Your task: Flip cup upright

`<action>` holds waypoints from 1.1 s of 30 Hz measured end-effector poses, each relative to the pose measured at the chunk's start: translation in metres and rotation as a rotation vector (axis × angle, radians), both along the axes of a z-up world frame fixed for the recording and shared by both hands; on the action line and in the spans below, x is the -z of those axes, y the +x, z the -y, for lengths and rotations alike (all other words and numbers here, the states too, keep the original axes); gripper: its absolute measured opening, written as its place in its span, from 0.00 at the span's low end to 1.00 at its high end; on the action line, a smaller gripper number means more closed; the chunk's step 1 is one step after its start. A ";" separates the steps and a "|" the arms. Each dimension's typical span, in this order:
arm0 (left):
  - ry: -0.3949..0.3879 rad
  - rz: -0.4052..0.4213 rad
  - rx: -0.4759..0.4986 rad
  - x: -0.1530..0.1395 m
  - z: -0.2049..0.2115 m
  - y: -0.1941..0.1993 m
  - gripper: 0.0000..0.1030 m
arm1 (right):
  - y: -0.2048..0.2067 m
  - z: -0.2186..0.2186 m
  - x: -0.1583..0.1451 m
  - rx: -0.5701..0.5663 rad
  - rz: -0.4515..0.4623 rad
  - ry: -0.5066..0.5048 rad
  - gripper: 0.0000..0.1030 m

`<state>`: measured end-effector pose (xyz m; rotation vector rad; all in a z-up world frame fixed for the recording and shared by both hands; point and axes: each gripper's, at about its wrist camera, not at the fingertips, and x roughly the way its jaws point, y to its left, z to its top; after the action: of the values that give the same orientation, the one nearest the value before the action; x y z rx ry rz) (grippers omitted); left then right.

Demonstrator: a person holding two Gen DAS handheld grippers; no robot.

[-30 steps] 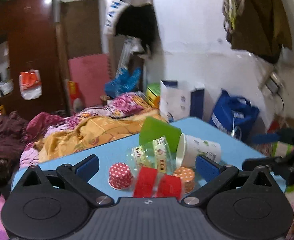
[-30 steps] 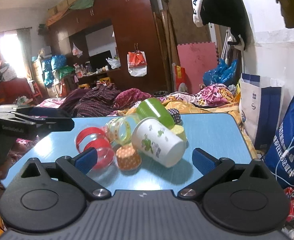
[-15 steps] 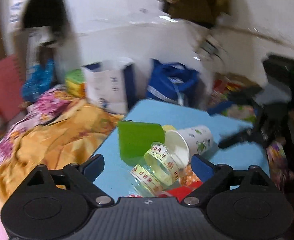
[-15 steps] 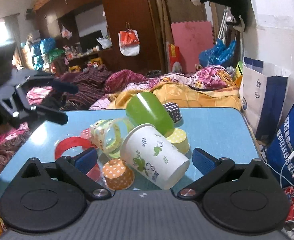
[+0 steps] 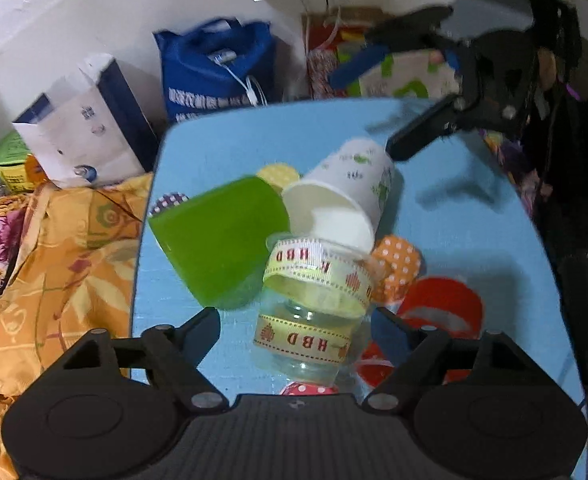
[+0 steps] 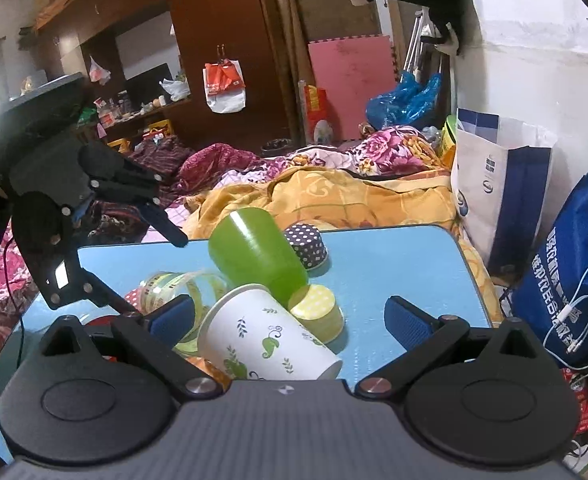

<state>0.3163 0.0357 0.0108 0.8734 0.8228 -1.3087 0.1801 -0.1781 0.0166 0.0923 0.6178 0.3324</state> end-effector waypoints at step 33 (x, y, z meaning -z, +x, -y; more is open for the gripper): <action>0.019 0.099 -0.193 -0.038 -0.011 -0.036 0.61 | -0.031 0.032 0.006 -0.060 0.059 0.150 0.99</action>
<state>0.2803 0.0467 0.0489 0.8452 0.8211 -1.0827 0.1491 -0.2098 0.0102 0.2076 0.5377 0.4380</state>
